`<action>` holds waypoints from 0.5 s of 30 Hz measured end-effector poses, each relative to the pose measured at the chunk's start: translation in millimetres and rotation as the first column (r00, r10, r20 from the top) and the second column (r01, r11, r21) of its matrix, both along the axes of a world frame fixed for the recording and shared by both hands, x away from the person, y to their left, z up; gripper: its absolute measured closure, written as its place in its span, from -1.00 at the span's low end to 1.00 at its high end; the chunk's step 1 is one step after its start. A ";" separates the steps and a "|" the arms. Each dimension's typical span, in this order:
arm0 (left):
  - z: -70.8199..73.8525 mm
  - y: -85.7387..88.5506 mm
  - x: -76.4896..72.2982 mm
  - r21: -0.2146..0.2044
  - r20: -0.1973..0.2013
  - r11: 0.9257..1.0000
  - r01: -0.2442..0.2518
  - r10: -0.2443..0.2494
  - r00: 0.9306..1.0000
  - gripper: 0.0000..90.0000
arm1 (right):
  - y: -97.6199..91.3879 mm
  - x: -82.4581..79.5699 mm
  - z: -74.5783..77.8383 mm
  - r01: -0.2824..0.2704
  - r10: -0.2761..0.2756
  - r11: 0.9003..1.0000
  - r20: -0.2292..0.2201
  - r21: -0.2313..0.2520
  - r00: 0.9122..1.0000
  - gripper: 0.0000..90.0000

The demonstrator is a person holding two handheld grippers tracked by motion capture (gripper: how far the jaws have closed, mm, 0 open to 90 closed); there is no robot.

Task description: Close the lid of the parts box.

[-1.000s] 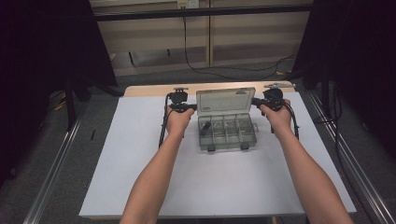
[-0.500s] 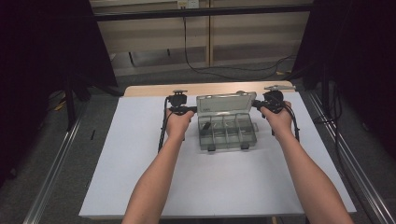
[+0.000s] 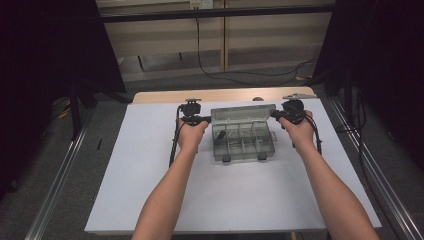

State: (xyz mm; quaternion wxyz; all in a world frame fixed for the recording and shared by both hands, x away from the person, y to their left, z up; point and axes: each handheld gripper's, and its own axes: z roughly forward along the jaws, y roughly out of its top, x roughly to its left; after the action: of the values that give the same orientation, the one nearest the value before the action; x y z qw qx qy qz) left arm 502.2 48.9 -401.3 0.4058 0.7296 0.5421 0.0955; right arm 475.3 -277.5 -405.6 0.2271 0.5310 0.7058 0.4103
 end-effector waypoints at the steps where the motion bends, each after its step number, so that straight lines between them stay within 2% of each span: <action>1: 0.2 0.1 -0.4 0.004 -0.004 1.000 0.000 0.000 1.000 1.00 | 0.0 -0.4 -0.3 0.002 -0.002 1.000 0.000 0.001 1.000 1.00; 8: -1.3 1.0 -1.3 -0.006 -0.001 1.000 0.003 -0.003 1.000 1.00 | -0.5 -2.2 -1.0 -0.002 0.002 1.000 -0.006 0.008 1.000 1.00; 15: -1.1 1.8 -2.1 0.000 -0.001 1.000 0.015 -0.015 1.000 1.00 | -0.7 -3.0 -1.9 -0.001 0.001 1.000 -0.007 0.009 1.000 1.00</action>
State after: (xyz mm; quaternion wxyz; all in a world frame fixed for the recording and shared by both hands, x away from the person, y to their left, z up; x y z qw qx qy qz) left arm 500.1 50.7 -402.4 0.4063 0.7336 0.5369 0.0924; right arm 472.3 -278.1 -407.5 0.2219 0.5330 0.7050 0.4118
